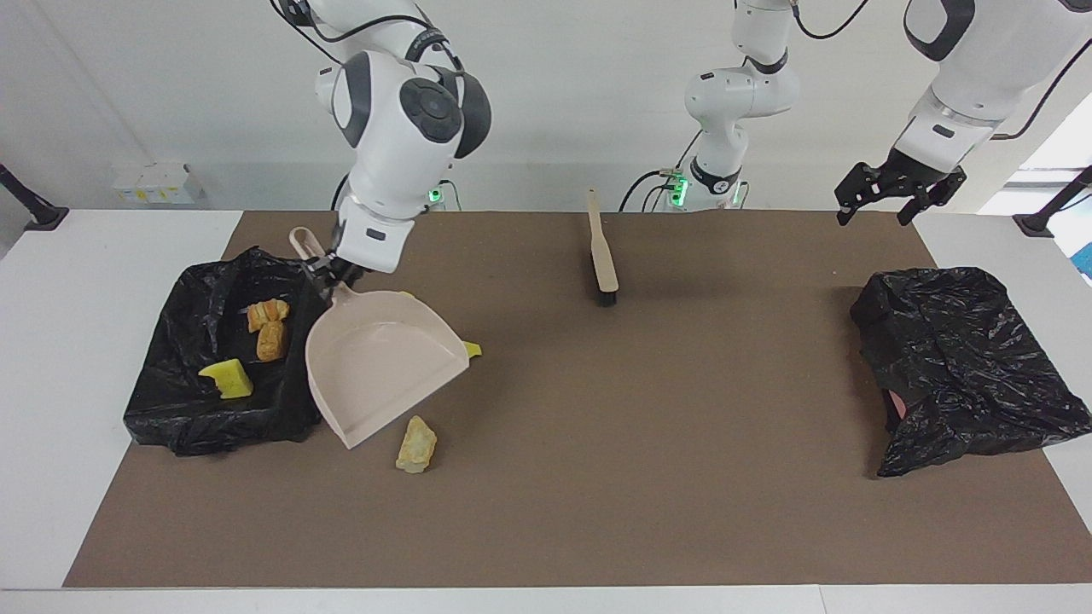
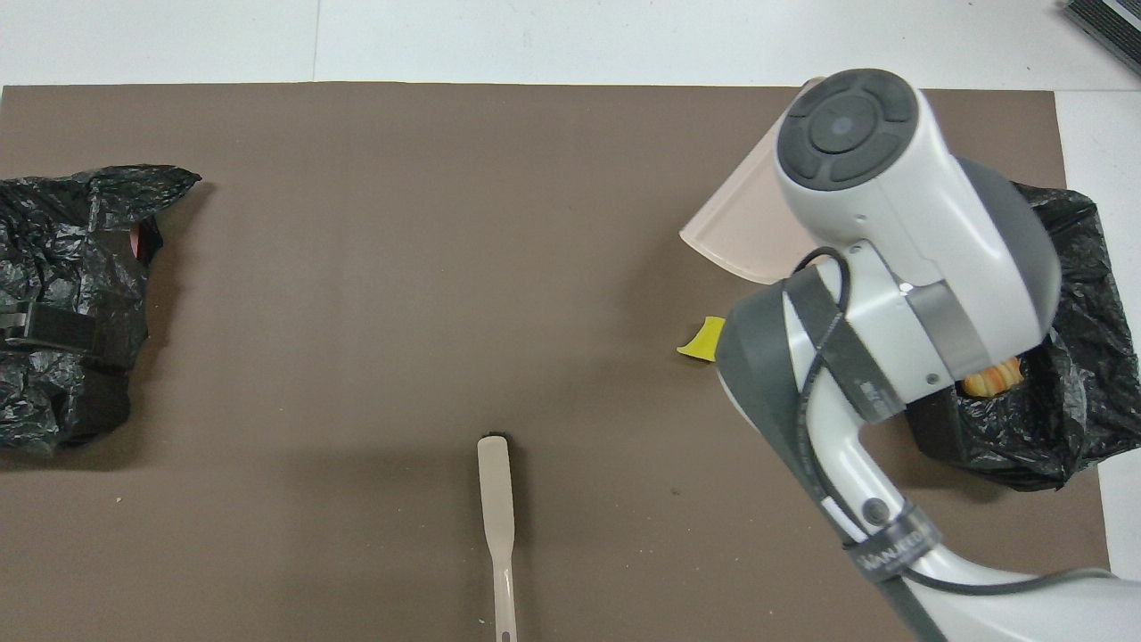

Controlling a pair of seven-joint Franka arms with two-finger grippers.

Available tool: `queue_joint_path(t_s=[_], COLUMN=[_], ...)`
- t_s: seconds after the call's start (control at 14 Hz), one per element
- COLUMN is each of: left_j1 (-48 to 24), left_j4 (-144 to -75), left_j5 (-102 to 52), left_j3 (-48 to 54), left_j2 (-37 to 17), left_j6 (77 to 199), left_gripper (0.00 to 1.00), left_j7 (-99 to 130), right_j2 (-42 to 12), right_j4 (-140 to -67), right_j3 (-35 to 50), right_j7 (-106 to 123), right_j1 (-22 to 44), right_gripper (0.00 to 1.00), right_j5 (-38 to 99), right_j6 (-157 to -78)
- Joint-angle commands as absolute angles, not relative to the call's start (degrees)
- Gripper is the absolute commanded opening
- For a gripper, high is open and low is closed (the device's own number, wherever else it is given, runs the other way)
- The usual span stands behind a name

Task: Sweep and dump trash in bin
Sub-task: 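Bring the empty dustpan back to the table center with the right gripper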

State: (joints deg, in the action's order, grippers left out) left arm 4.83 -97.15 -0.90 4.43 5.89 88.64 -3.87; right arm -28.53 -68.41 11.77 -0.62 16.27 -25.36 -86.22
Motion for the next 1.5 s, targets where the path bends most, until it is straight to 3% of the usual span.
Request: queue_joint_path(t_s=[0.0,0.5,1.36,1.43], left_j1=[4.31,3.96,2.02,2.02], left_j4=[-98.00,-93.96,-95.27,-95.27], left_j5=[-1.93,-1.67,-1.58,-1.58], left_j3=[4.13,4.22,4.22,4.22], left_j2=[6.68,2.38,2.55,2.55], left_j6=[89.30,87.01,91.75,91.93], left_gripper=[1.00,1.00,1.00,1.00], left_j7=[-3.69,-3.52,-6.33,-6.33], right_j2=[-36.46,-45.78,-50.89,-50.89], right_j4=[-58.30,-52.39,-52.38,-52.38], right_j3=[11.69,11.78,12.66,12.66], right_j7=[-13.66,-34.79,-40.08,-39.30], right_j1=[19.68,25.57,30.14,30.15], right_gripper=[0.00,0.00,0.00,0.04], right_j5=[-20.41,-8.19,-3.43,-3.43], right_j6=[-84.46,-92.71,-102.38,-102.48])
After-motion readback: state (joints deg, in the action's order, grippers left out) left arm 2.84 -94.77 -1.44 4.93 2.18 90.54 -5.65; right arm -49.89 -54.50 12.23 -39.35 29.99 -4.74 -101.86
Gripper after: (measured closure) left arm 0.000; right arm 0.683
